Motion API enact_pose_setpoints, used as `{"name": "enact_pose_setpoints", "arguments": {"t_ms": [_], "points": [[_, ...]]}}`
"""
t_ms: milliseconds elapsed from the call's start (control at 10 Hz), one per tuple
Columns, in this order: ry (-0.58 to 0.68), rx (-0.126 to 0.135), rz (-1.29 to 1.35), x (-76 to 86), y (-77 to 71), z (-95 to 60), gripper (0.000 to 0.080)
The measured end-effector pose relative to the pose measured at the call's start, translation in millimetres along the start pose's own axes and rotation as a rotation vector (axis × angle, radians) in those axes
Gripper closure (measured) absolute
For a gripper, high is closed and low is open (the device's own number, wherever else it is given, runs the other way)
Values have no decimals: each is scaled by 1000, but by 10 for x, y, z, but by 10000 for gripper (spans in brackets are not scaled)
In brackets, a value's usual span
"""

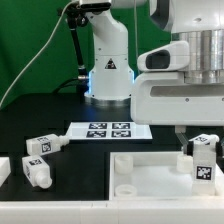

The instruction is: Assemble one leg

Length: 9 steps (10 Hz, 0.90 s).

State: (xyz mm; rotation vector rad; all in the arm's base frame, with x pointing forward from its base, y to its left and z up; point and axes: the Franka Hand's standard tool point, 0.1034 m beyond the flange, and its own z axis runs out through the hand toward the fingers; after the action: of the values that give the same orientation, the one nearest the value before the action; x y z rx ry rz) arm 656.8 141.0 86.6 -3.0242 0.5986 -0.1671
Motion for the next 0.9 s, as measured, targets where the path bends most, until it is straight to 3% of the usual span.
{"name": "enact_pose_setpoints", "arguments": {"t_ms": [200,500,700,900], "points": [[5,3,231,12,12,0,518],[4,-14,587,-20,-3,-3,518],[3,-12,734,-17,5,-3,518],[3,-12,718,-17,6,-2,505]]}}
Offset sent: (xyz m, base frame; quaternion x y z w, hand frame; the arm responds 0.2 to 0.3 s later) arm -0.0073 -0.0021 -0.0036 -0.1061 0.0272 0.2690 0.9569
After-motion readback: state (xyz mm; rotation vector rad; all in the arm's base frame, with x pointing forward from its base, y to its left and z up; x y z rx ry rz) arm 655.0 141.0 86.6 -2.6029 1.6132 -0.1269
